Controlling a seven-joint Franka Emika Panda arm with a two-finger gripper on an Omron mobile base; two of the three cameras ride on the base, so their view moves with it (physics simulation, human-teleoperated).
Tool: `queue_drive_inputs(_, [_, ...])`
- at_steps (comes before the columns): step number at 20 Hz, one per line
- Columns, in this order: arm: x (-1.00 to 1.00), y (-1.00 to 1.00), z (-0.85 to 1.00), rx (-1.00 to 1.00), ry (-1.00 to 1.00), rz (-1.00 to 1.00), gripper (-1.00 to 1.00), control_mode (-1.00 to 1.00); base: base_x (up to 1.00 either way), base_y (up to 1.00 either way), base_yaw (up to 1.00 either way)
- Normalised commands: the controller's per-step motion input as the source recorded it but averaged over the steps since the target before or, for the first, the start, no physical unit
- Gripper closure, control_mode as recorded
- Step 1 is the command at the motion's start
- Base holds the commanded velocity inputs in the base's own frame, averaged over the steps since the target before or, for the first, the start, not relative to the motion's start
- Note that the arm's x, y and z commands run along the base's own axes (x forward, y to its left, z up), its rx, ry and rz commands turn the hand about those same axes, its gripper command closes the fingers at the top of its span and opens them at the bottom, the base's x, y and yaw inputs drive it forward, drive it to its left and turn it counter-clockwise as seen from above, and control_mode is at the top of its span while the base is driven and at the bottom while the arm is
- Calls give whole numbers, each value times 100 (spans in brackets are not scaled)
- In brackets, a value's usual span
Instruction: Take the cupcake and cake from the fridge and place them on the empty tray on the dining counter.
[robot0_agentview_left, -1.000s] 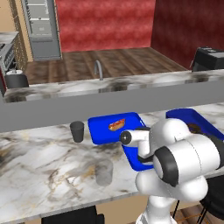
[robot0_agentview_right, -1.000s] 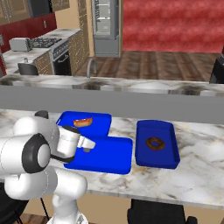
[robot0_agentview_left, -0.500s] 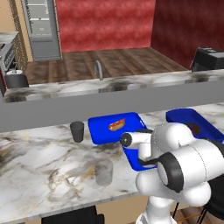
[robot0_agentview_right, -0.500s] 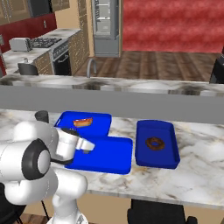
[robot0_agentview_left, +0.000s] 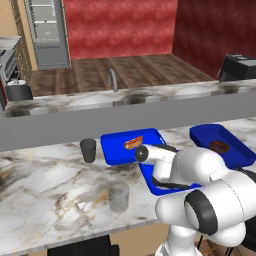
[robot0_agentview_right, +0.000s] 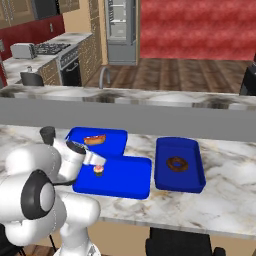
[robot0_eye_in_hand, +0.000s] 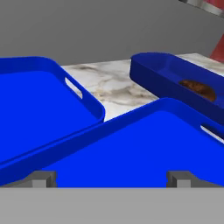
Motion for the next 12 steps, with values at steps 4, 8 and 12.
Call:
queue_drive_inputs(4, [0,-5,31,1,0,0,-100,-100,0,0,0])
queue_drive_inputs(8, [-1,-28,80,8,4,2,-100,-100,0,0,0])
queue_drive_inputs(12, [-20,-18,100,0,1,23,-100,-100,0,0,0])
